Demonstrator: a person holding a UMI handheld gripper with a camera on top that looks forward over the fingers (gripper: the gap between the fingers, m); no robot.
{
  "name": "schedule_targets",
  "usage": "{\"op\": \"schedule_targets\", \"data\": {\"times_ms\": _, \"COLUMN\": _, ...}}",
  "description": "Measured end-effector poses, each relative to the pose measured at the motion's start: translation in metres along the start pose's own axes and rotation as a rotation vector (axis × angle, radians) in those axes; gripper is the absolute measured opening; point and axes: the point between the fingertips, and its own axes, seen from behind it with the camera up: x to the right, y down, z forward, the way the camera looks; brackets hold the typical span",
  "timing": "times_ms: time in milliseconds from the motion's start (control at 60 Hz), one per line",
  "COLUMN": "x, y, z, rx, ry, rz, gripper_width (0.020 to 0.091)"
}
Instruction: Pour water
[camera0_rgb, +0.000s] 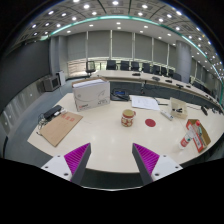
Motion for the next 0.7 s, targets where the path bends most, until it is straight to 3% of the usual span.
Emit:
{"op": "schedule_targets", "data": {"times_ms": 300, "x": 0.097, "y": 0.007, "z": 0.013, "rx": 0.019, "ry": 0.046, "rz": 0.050, "gripper_width": 0.0863}}
{"op": "schedule_targets", "data": {"times_ms": 700, "x": 0.350, "y": 0.065, "z": 0.066, "rx": 0.078, "ry": 0.175, "rz": 0.076, "gripper_width": 0.0863}}
